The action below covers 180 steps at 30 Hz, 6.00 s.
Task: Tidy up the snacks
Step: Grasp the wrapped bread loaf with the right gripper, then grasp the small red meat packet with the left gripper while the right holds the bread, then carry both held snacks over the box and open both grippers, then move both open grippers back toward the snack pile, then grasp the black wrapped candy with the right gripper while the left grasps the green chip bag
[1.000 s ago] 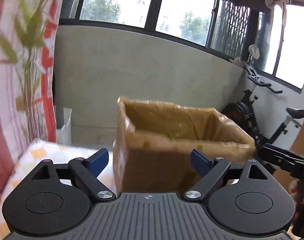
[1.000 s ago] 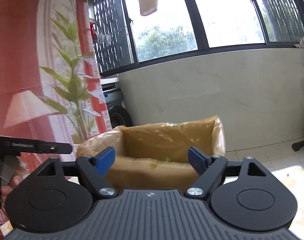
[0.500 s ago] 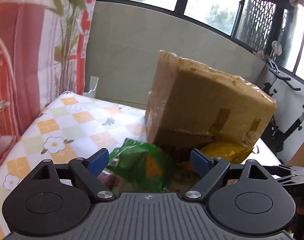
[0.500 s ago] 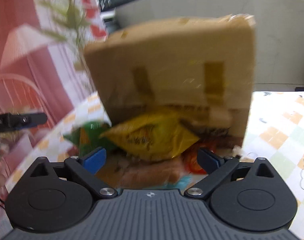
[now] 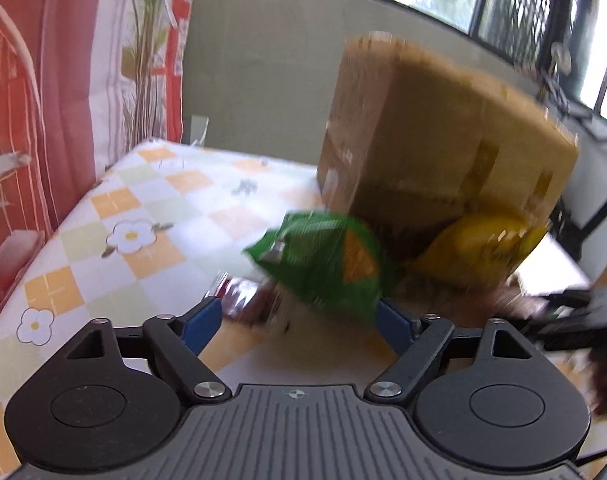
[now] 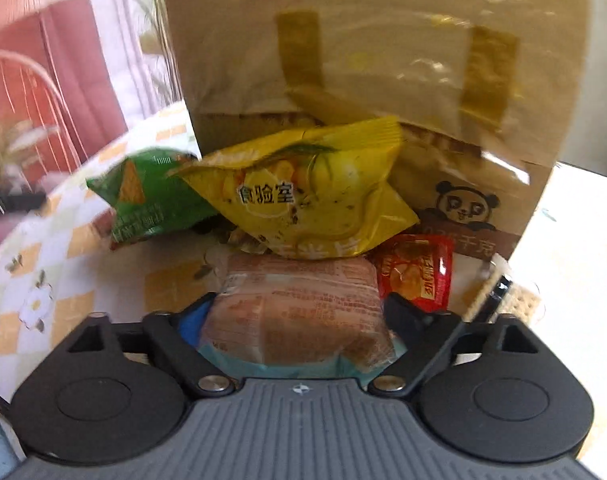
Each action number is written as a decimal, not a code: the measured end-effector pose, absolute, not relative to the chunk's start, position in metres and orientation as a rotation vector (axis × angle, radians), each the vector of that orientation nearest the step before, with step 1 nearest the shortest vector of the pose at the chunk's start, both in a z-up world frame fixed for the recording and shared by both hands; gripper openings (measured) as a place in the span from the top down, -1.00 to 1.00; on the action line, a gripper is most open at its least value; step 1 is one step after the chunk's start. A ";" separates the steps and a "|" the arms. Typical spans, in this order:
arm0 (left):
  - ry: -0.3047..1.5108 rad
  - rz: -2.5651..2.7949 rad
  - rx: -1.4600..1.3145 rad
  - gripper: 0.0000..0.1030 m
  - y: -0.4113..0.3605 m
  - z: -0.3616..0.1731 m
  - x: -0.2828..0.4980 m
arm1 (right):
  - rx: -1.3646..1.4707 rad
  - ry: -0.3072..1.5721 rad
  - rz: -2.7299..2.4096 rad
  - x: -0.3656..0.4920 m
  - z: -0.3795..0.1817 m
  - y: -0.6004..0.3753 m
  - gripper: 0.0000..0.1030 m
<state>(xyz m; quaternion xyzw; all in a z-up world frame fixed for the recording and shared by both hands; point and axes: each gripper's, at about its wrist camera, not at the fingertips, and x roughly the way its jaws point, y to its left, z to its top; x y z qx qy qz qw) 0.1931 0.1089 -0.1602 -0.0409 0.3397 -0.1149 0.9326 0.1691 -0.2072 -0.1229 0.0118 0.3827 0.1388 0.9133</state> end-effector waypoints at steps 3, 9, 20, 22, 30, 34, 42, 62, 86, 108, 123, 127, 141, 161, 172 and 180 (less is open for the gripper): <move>0.722 -0.234 -0.052 -0.48 0.114 -0.171 0.205 | 0.037 0.763 0.281 0.161 -0.122 -0.214 -0.57; 0.767 -0.197 -0.027 -0.42 0.119 -0.187 0.241 | 0.040 0.750 0.279 0.161 -0.120 -0.207 -0.57; 0.789 -0.188 -0.082 -0.06 0.129 -0.199 0.292 | 0.060 0.745 0.288 0.160 -0.121 -0.209 -0.57; 0.802 -0.218 -0.067 -0.04 0.127 -0.201 0.298 | 0.068 0.743 0.289 0.160 -0.122 -0.210 -0.57; 0.833 -0.243 -0.070 -0.07 0.130 -0.202 0.281 | 0.095 0.740 0.293 0.158 -0.123 -0.214 -0.57; 0.852 -0.282 -0.067 -0.10 0.130 -0.202 0.260 | 0.106 0.739 0.292 0.158 -0.123 -0.216 -0.57; 0.841 -0.271 0.096 -0.16 0.107 -0.205 0.241 | 0.125 0.735 0.296 0.156 -0.123 -0.219 -0.57; 0.815 -0.296 -0.028 0.25 0.070 -0.192 0.186 | 0.051 0.729 0.349 0.135 -0.112 -0.218 -0.54; 0.499 -0.465 -0.058 0.25 0.016 -0.078 0.188 | 0.134 0.404 0.392 0.127 0.007 -0.256 -0.53; 0.425 -0.394 0.062 0.24 -0.055 -0.023 0.326 | 0.021 0.356 0.226 0.300 0.041 -0.256 -0.53; 0.480 -0.368 0.057 -0.29 -0.042 -0.034 0.337 | -0.015 0.430 0.137 0.284 0.032 -0.264 -0.64; 0.485 -0.373 0.028 -0.31 -0.031 -0.027 0.322 | 0.026 0.398 0.175 0.263 0.041 -0.265 -0.64; 0.521 -0.332 -0.067 -0.45 0.021 -0.053 0.230 | -0.042 0.391 0.333 0.162 0.020 -0.245 -0.57; 0.696 -0.258 -0.093 -0.44 0.026 -0.147 0.188 | -0.077 0.840 0.496 0.119 -0.120 -0.217 -0.47; 0.764 -0.269 -0.121 -0.44 0.018 -0.166 0.189 | -0.020 0.827 0.467 0.118 -0.131 -0.222 0.00; 0.754 -0.191 -0.146 -0.45 0.031 -0.164 0.202 | -0.029 0.765 0.391 0.120 -0.138 -0.225 0.00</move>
